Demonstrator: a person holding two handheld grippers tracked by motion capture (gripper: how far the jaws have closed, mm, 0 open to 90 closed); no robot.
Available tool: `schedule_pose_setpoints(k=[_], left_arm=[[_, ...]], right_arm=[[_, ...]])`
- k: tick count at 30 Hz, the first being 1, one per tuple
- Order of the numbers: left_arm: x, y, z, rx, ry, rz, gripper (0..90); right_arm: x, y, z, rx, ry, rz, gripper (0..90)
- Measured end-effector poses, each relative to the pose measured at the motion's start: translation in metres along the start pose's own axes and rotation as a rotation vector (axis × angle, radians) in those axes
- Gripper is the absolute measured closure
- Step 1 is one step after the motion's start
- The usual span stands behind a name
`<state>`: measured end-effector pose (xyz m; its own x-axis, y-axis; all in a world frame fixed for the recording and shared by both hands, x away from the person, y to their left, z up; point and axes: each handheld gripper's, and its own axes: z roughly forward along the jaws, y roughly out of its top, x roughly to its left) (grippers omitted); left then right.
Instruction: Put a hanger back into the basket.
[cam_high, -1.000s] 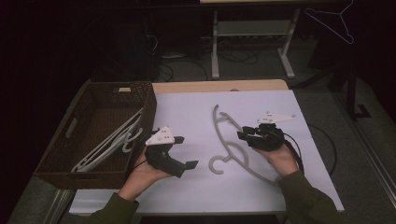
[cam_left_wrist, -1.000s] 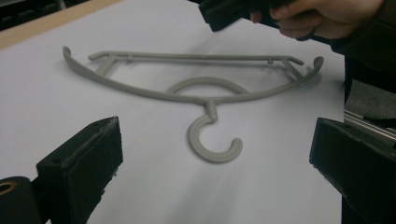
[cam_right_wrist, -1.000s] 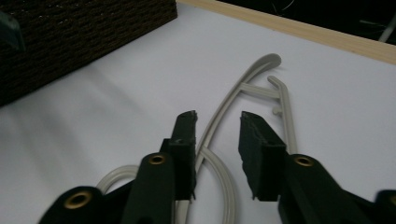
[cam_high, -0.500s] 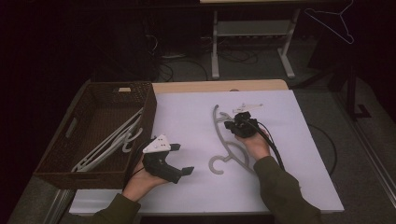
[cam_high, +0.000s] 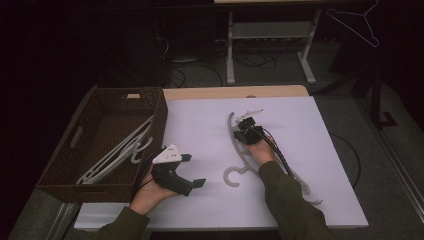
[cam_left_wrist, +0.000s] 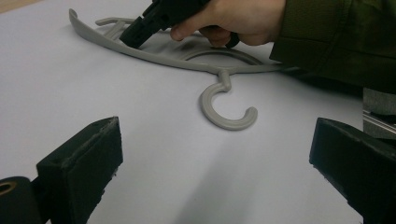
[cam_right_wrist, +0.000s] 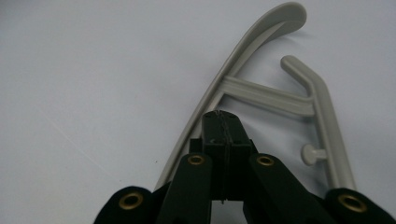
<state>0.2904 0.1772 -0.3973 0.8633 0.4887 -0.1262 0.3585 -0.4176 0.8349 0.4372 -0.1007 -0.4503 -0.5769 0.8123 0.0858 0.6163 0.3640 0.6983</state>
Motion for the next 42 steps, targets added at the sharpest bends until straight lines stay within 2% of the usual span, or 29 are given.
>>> schedule_pose_setpoints(k=[4,5,7,9,11,16,19,23,25,27,29,32,34,39,42], left_arm=[[0.001,0.0,0.0,0.001,-0.002,-0.002,2.2],[0.001,0.0,0.0,0.001,-0.001,-0.002,2.2],[0.001,0.001,-0.001,-0.001,-0.003,-0.003,2.2],[0.001,0.001,-0.001,-0.004,-0.003,-0.005,2.2],[0.001,0.001,-0.001,-0.007,-0.004,-0.007,2.2],[0.002,0.001,-0.001,-0.003,-0.004,-0.004,2.2],[0.003,0.0,-0.002,-0.002,-0.001,-0.005,2.2],[0.003,0.0,-0.003,-0.006,0.003,-0.008,2.2],[0.004,0.0,-0.003,-0.001,0.005,-0.004,2.2],[0.005,-0.001,-0.003,-0.001,0.007,-0.009,2.2],[0.005,-0.001,-0.004,0.001,0.009,-0.007,2.2],[0.006,-0.001,-0.004,0.001,0.009,-0.006,2.2],[0.006,-0.001,-0.004,0.002,0.008,-0.005,2.2],[0.006,-0.002,-0.003,0.006,0.004,-0.005,2.2],[0.006,-0.002,-0.002,0.008,0.003,-0.006,2.2]], right_arm=[[0.002,0.001,0.001,-0.001,0.015,0.003,89.6],[0.003,0.001,0.002,-0.005,0.024,-0.014,89.6],[0.008,0.002,0.002,0.004,0.05,-0.008,89.6],[0.014,0.003,0.004,0.004,0.077,-0.02,89.6],[0.02,0.004,0.006,0.0,0.099,-0.056,89.6],[0.044,0.002,0.008,0.017,0.199,-0.107,89.6],[0.059,0.0,0.009,0.022,0.259,-0.154,89.7],[0.082,-0.005,0.007,0.032,0.338,-0.217,89.7],[0.096,-0.009,0.005,0.042,0.398,-0.254,89.7],[0.11,-0.013,0.002,0.054,0.438,-0.279,89.7],[0.114,-0.014,-0.001,0.042,0.424,-0.311,89.7],[0.108,-0.012,-0.014,0.002,0.41,-0.284,89.6],[0.1,-0.012,-0.028,-0.011,0.38,-0.295,89.6],[0.074,-0.024,-0.072,-0.043,0.302,-0.261,89.6],[0.055,-0.039,-0.099,-0.052,0.269,-0.232,89.6]])
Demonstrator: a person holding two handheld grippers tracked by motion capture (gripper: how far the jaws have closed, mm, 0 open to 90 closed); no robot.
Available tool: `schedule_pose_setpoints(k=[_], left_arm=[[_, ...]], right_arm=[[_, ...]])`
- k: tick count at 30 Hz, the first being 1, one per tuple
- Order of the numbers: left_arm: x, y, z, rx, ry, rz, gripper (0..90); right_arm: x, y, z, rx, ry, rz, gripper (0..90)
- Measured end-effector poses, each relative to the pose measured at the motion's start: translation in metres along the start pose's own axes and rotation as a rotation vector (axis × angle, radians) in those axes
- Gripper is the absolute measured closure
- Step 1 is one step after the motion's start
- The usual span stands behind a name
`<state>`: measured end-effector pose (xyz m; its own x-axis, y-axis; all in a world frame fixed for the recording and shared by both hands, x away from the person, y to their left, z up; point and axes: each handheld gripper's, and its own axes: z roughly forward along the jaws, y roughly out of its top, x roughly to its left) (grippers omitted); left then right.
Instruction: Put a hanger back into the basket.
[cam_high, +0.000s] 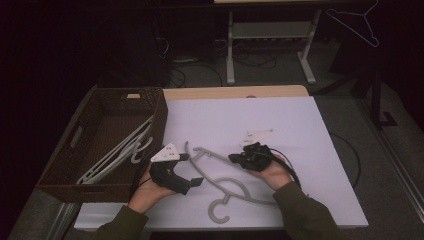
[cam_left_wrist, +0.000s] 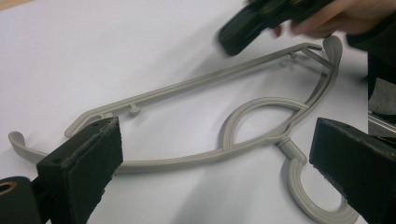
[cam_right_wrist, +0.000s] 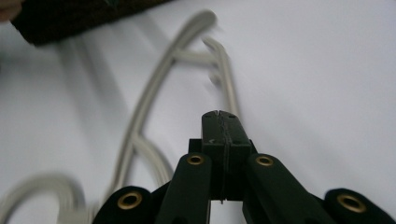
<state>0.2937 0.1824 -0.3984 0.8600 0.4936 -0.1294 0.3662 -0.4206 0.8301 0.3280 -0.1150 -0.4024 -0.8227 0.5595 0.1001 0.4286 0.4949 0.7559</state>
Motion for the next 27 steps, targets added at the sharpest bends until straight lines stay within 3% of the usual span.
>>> schedule_pose_setpoints(k=[1,5,11,17,25,27], left_arm=[[0.0,0.0,0.0,-0.002,0.0,-0.001,2.2],[-0.001,0.0,0.001,0.002,-0.002,0.0,2.3],[-0.002,0.0,0.003,0.011,-0.004,0.003,2.3],[-0.001,-0.001,0.003,0.011,-0.007,-0.003,2.3],[-0.001,-0.001,0.004,0.02,-0.009,-0.003,2.3],[-0.001,-0.001,0.005,0.023,-0.012,-0.002,2.3]], right_arm=[[-0.002,-0.007,-0.01,0.001,-0.02,-0.007,89.6],[-0.004,-0.037,-0.041,0.013,-0.061,0.043,89.6],[0.003,-0.073,-0.066,0.076,-0.104,0.078,89.6],[0.008,-0.097,-0.071,0.154,-0.126,0.084,89.6],[-0.003,-0.097,-0.063,0.201,-0.192,0.052,89.7],[-0.009,-0.095,-0.062,0.2,-0.219,0.084,89.7]])
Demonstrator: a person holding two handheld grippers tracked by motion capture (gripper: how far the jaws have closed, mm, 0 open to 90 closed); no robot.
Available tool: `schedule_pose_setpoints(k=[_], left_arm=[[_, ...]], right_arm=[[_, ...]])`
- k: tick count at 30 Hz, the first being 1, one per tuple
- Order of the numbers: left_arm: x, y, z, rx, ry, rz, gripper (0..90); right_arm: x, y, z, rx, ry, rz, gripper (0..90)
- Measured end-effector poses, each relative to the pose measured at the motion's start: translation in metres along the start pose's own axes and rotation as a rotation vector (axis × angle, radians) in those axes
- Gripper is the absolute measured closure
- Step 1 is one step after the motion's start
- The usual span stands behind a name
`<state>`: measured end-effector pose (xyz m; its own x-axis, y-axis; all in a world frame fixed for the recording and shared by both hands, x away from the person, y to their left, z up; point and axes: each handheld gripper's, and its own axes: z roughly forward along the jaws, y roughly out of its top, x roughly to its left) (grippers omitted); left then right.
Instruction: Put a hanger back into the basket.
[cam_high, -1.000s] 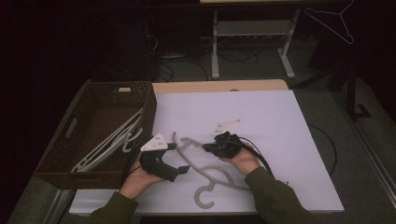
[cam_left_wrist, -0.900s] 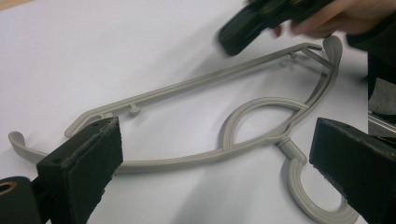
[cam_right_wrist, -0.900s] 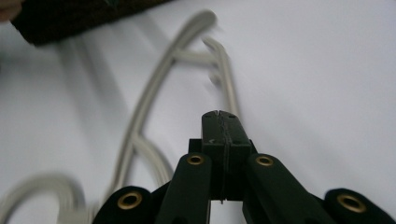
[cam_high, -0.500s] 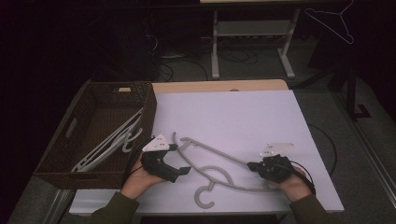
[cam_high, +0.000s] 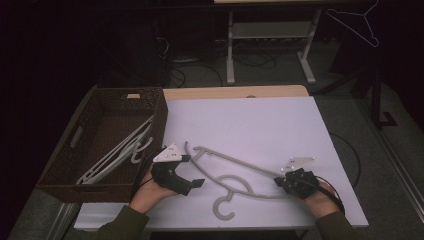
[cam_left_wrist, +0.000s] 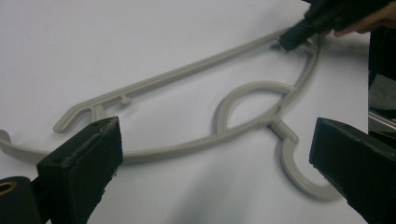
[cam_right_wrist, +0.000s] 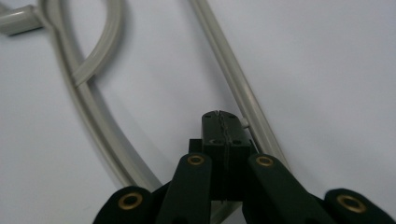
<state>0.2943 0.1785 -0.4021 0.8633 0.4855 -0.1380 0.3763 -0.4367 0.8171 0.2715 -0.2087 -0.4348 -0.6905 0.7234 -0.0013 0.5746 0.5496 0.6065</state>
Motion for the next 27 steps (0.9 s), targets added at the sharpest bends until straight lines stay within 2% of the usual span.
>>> schedule_pose_setpoints(k=[1,4,10,13,16,18,21,22,23,25,27], left_arm=[[0.0,0.0,0.001,0.001,-0.001,0.001,2.3],[-0.001,0.0,0.001,0.006,-0.004,0.006,2.3],[0.0,0.0,0.001,0.006,-0.006,0.0,2.3],[0.0,0.0,0.001,0.007,-0.006,0.001,2.3],[0.0,0.0,0.001,0.005,-0.006,0.001,2.3],[0.001,0.0,0.001,0.007,-0.005,0.004,2.3],[0.001,0.0,0.002,0.01,-0.004,0.004,2.3],[0.001,0.0,0.002,0.01,-0.005,0.005,2.3],[0.001,0.0,0.002,0.009,-0.007,0.007,2.3],[0.0,0.0,0.002,0.011,-0.008,0.006,2.3],[0.001,0.0,0.002,0.011,-0.009,0.006,2.3]], right_arm=[[-0.006,0.003,0.002,-0.001,-0.016,-0.012,89.7],[-0.019,0.011,0.009,0.009,-0.044,0.005,89.7],[-0.046,0.028,0.026,0.009,-0.131,0.014,89.8],[-0.058,0.034,0.034,0.006,-0.141,0.035,89.7],[-0.058,0.043,0.032,-0.032,-0.138,0.042,89.7],[-0.05,0.053,0.032,-0.071,-0.095,0.034,89.7],[-0.031,0.073,0.041,-0.137,0.033,0.027,89.7],[-0.023,0.081,0.045,-0.15,0.071,0.007,89.7],[-0.014,0.089,0.05,-0.156,0.114,0.008,89.7],[0.003,0.103,0.061,-0.164,0.179,-0.031,89.7],[0.019,0.114,0.073,-0.159,0.218,-0.069,89.7]])
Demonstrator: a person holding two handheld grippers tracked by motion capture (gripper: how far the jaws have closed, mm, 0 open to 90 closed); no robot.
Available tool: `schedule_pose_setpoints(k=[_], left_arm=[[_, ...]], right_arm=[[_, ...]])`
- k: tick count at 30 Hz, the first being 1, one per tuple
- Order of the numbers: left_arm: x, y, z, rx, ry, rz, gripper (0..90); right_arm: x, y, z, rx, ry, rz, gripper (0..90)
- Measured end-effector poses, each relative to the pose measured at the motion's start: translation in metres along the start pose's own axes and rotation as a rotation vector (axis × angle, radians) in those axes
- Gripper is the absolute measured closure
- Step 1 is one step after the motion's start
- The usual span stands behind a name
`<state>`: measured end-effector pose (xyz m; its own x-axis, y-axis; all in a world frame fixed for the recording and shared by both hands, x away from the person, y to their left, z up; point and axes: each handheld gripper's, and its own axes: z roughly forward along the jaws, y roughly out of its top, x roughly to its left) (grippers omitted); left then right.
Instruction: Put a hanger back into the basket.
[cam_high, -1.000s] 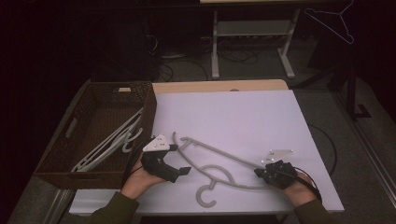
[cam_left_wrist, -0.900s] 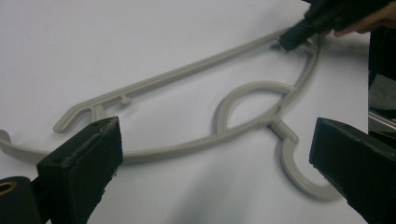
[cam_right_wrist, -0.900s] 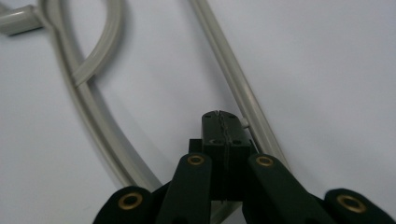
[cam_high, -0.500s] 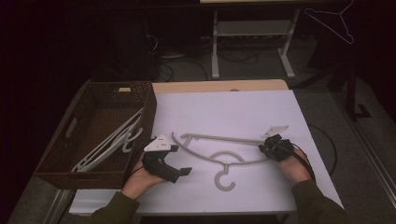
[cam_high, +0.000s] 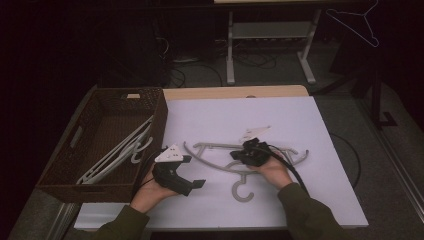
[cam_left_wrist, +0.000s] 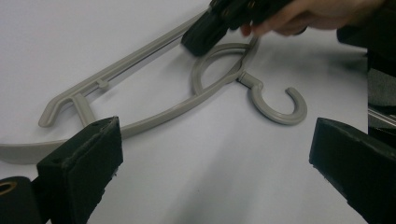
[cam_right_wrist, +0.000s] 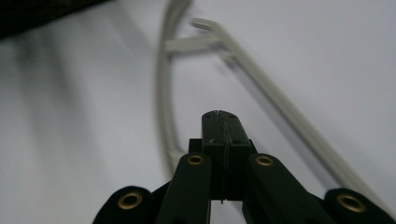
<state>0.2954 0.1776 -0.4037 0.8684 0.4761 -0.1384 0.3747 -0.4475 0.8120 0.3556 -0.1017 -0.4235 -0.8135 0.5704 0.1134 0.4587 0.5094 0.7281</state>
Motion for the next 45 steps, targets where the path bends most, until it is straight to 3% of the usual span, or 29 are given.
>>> schedule_pose_setpoints(k=[4,8,12,16,25,28,31,34,36,37,41,45], left_arm=[[0.0,-0.001,-0.001,-0.004,0.001,-0.002,2.3],[0.0,0.0,-0.002,-0.007,0.001,-0.003,2.3],[0.001,0.0,-0.002,-0.004,0.002,0.0,2.3],[0.001,0.0,-0.002,-0.005,0.0,-0.001,2.3],[0.002,-0.001,-0.004,-0.012,0.001,-0.012,2.3],[0.001,0.0,-0.004,-0.013,0.001,-0.009,2.3],[0.001,0.0,-0.003,-0.009,0.001,-0.007,2.3],[0.001,0.0,-0.002,-0.003,0.0,-0.006,2.3],[-0.001,0.001,-0.002,-0.004,-0.003,-0.005,2.3],[-0.002,0.001,-0.002,-0.006,-0.007,-0.001,2.3],[-0.004,0.001,0.001,0.008,-0.016,0.007,2.3],[-0.007,0.001,0.005,0.03,-0.033,0.025,2.3]], right_arm=[[0.016,0.01,0.027,0.037,0.033,-0.032,89.7],[0.022,0.014,0.045,0.068,0.036,-0.041,89.7],[0.023,0.015,0.048,0.065,0.041,-0.04,89.7],[0.028,0.012,0.045,0.078,0.076,-0.049,89.7],[0.053,-0.009,0.022,0.103,0.166,-0.106,89.7],[0.062,-0.019,0.014,0.108,0.208,-0.166,89.7],[0.072,-0.027,0.006,0.118,0.239,-0.189,89.7],[0.073,-0.03,0.002,0.105,0.232,-0.185,89.6],[0.072,-0.027,-0.005,0.081,0.218,-0.144,88.1],[0.071,-0.026,-0.01,0.059,0.221,-0.107,84.6],[0.06,-0.027,-0.031,-0.001,0.175,-0.079,69.2],[0.054,-0.036,-0.054,-0.032,0.132,-0.062,59.3]])
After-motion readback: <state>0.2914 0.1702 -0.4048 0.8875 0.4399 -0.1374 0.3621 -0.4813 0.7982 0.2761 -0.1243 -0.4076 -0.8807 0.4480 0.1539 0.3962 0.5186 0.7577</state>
